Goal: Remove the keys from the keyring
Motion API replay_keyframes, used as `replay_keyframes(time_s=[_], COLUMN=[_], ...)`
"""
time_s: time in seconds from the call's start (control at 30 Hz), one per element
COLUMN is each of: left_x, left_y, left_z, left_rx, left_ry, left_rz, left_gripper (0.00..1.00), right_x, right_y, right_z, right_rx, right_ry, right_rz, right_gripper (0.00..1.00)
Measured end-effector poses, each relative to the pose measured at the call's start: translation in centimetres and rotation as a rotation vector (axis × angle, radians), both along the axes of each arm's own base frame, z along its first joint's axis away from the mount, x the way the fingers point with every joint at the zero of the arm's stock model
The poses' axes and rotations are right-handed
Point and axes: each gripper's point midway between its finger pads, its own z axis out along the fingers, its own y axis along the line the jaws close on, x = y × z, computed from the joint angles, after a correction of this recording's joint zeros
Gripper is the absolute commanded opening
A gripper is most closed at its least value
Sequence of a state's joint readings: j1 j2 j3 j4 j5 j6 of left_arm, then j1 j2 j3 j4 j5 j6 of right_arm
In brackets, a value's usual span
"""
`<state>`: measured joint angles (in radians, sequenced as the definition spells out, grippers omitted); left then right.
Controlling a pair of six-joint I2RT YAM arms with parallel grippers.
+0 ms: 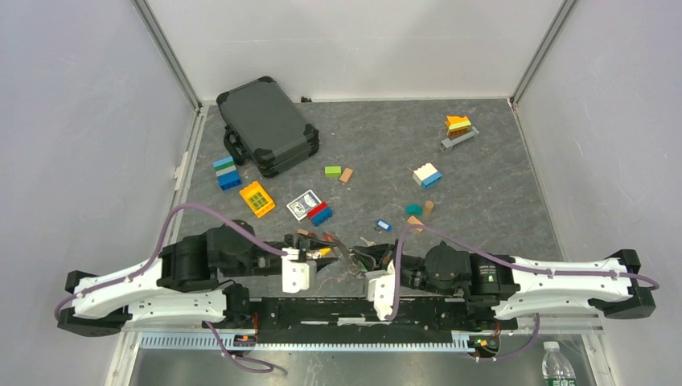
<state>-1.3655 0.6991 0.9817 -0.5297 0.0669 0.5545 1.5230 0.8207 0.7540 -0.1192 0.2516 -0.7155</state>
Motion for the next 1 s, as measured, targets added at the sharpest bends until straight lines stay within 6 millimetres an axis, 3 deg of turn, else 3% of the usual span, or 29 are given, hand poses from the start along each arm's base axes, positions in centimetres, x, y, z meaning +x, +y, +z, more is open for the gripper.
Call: replay_keyframes(time_s=[0.23,0.7,1.0], left_x=[-0.5,-1.4,-1.0], left_y=[0.3,-1.3,-1.6], left_z=[1.4,-0.9,-1.7], left_rx=[-0.082,-0.025,-0.006], left_ry=[-0.005,0.045,0.048], left_rz=[-0.024,-0.076,-0.057], left_gripper=[0.30,0.27,0.24], right_x=[-0.4,-1.3,-2.2], right_y=[-0.4,-0.2,0.0], right_z=[1.4,3.3,3.5], right_rx=[0.087,0.211,0.223], right_ry=[0.000,0.019,0.029], right_rz=[0.024,0.074,0.126], right_gripper=[0.00,0.00,0.00])
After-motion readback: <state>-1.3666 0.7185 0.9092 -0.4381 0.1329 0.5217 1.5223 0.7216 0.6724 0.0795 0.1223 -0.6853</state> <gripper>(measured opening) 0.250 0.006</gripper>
